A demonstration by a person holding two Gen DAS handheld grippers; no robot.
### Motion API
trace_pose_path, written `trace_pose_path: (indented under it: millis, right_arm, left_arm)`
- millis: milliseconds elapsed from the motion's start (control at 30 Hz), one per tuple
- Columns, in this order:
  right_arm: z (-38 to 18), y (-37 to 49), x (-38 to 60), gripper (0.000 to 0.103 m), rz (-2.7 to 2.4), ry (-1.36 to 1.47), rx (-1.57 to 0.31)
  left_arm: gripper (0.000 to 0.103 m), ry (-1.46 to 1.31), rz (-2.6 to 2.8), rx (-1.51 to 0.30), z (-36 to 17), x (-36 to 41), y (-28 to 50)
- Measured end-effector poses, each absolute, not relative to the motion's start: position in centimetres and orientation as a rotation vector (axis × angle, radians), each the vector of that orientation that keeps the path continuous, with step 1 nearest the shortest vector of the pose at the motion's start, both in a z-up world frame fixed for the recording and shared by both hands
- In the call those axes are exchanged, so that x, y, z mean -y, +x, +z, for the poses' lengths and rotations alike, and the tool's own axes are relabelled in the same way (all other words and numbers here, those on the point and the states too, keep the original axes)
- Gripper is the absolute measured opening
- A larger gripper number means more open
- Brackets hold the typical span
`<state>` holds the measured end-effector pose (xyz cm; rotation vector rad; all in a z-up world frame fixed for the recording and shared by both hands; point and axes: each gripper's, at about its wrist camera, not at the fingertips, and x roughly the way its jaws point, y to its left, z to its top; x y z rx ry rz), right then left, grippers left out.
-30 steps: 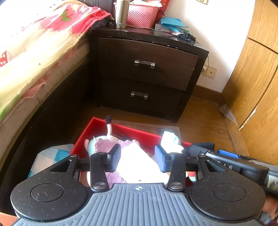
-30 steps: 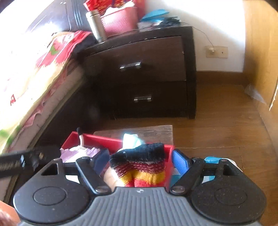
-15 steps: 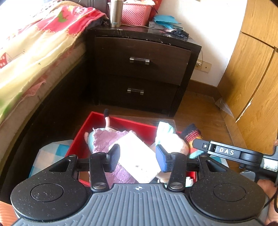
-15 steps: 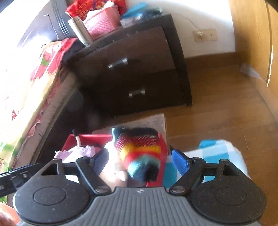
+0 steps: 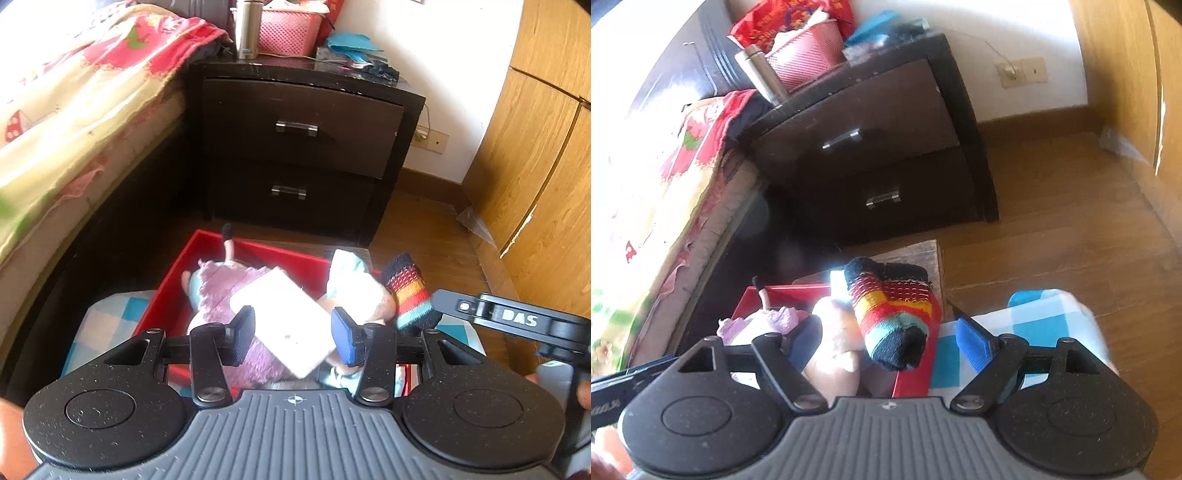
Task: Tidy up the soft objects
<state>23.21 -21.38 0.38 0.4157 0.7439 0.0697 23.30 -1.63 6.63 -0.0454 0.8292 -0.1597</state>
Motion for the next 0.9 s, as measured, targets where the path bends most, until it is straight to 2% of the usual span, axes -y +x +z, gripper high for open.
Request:
trace_pose_path:
  millis: [167, 300, 600, 900]
  right_arm:
    - [1.7, 19.6, 20.6, 0.058, 0.058, 0.374, -0.726]
    - [2.1, 16.2, 20.4, 0.058, 0.053, 0.384, -0.726]
    - [3.0, 8.0, 20.1, 0.059, 0.061, 0.388, -0.679]
    - [4.3, 3.6, 20.5, 0.059, 0.061, 0.391, -0.646]
  left_arm:
    - [0.047, -0.052, -0.134, -0.833, 6.8, 1.6, 20.3]
    - [0.052, -0.056, -0.117, -0.814, 7.2, 1.9, 17.0]
    - [0.052, -0.062, -0.121, -0.814, 8.0, 2.5, 10.4]
    - [0.052, -0.071, -0.102, -0.811, 8.5, 2.4, 6.5]
